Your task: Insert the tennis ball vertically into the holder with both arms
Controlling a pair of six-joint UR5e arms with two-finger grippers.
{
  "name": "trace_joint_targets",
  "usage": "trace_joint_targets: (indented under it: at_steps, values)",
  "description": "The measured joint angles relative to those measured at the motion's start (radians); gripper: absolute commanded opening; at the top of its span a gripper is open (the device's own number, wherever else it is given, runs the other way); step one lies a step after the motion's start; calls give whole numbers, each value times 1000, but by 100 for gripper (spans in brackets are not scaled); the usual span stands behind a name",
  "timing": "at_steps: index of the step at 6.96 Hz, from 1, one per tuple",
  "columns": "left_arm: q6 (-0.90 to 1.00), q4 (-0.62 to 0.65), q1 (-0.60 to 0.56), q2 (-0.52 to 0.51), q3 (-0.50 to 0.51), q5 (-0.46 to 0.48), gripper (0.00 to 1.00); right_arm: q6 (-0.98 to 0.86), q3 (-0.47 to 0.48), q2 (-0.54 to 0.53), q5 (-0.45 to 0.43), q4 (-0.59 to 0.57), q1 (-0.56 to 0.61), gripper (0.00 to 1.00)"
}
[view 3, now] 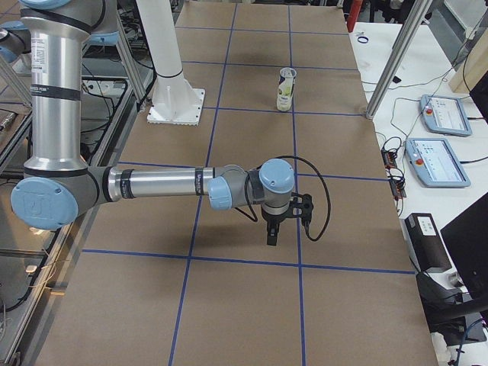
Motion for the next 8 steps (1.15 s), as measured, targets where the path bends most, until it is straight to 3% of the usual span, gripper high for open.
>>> trace_joint_targets:
  at_steps: [2,6,8]
  values:
    - [51,-31,-34,60,-25,-49,100,-57,-10,24,11,-49,13,100]
    - [-11,-62,-52,264,-275,-71,100,-73,-24,33,40,-54,27,100]
    - [-33,-65,-51,294,-296,-71,100,-74,-25,32,45,-55,31,100]
